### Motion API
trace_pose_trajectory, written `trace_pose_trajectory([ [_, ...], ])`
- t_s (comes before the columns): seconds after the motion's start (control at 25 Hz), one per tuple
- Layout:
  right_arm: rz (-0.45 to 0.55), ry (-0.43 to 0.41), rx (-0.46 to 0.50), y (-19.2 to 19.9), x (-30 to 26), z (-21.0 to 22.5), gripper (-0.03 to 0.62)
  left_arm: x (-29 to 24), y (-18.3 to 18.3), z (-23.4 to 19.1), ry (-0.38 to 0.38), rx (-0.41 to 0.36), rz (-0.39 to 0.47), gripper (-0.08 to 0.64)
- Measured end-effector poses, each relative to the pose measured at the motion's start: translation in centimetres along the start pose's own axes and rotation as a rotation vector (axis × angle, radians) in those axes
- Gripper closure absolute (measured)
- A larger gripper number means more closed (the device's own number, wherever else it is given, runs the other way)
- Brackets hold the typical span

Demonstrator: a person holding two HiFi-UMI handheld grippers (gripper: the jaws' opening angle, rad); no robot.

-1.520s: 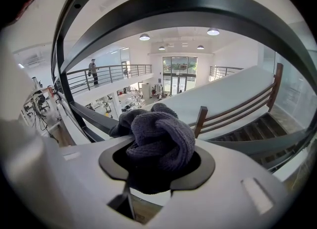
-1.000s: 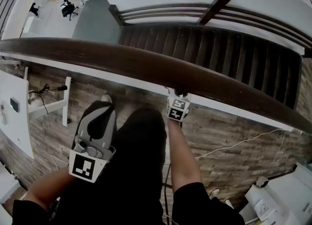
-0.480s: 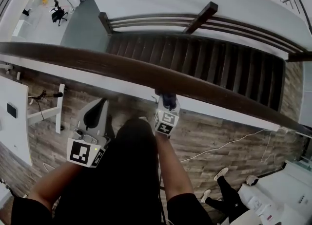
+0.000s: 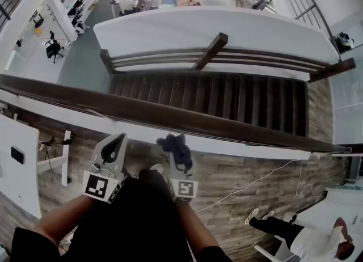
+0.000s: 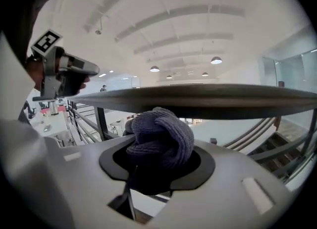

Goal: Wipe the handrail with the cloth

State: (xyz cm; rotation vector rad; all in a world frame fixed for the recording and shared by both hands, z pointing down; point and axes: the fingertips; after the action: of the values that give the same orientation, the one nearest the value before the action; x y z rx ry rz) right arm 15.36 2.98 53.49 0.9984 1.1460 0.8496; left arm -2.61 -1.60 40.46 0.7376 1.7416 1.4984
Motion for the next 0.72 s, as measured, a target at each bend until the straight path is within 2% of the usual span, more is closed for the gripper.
trace_pose_trajectory([
  [0.12,0.080,-0.037,0.034,-3.5,1.6,-2.1,0.416,-0.1,-1.2,0.6,0.089,-0.024,0.035,0.560],
  [0.2,0.118,-0.040,0.046,-5.5,2.7,-3.8,0.416,0.2,-1.3,0.9,0.112,-0.044,0.041,0.560],
  [0.36,0.195,-0.003,0.008,-10.2,3.5,-5.2,0.416,0.4,-2.0,-0.4,0.049,-0.035,0.057,0.560],
  [0.48,0.247,0.028,0.050,-12.4,3.7,-4.7,0.417,-0.1,-3.1,0.7,0.073,-0.056,0.138,0.560],
  [0.56,0.274,0.044,0.068,-13.3,3.4,-4.5,0.417,-0.4,-3.8,1.4,0.072,-0.072,0.173,0.560],
  [0.72,0.286,0.036,0.086,-12.9,4.1,-5.1,0.420,0.3,-2.9,0.5,0.021,-0.040,0.148,0.560],
])
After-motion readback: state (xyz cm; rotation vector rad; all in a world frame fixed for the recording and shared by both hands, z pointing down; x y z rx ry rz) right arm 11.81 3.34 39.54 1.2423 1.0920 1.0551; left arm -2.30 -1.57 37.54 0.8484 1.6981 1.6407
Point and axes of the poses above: the fingertips, and each gripper's own axes: x backward along the fingers, z to its right, y out of its underside, and after that the axes turned 4 degrees about -x, right-handed
